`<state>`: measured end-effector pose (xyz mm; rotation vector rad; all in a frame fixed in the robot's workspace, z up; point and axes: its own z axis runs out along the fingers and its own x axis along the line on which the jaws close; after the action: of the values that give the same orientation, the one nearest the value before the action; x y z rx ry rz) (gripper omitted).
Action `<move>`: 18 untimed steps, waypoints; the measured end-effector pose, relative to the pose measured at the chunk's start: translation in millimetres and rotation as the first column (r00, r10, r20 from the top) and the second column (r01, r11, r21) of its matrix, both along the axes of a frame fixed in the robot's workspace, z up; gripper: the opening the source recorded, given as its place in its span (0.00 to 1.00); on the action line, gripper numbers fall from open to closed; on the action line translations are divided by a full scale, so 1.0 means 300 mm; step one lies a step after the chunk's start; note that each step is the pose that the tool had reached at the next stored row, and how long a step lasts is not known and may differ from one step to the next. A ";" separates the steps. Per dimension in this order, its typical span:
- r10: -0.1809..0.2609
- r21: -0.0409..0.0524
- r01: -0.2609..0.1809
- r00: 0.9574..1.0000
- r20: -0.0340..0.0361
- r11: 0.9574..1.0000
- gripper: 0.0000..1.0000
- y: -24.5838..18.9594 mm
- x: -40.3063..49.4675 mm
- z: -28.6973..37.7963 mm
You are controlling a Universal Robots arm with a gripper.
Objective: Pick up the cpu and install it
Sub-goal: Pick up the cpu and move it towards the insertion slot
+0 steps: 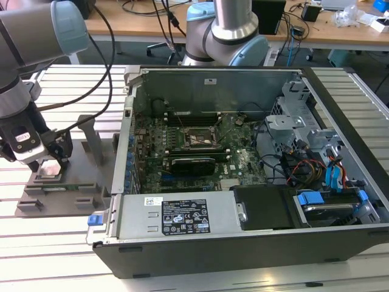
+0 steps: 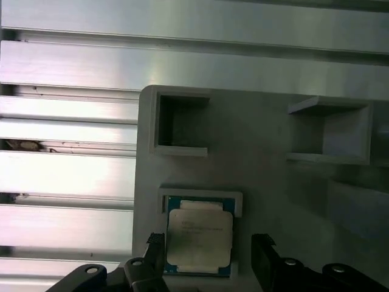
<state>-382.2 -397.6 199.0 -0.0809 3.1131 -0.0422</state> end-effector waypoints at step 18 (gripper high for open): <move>-0.014 0.000 0.014 1.000 0.000 1.000 0.67 0.001 -0.009 -0.038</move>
<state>-384.7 -397.4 187.6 -0.0597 3.1138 -0.0425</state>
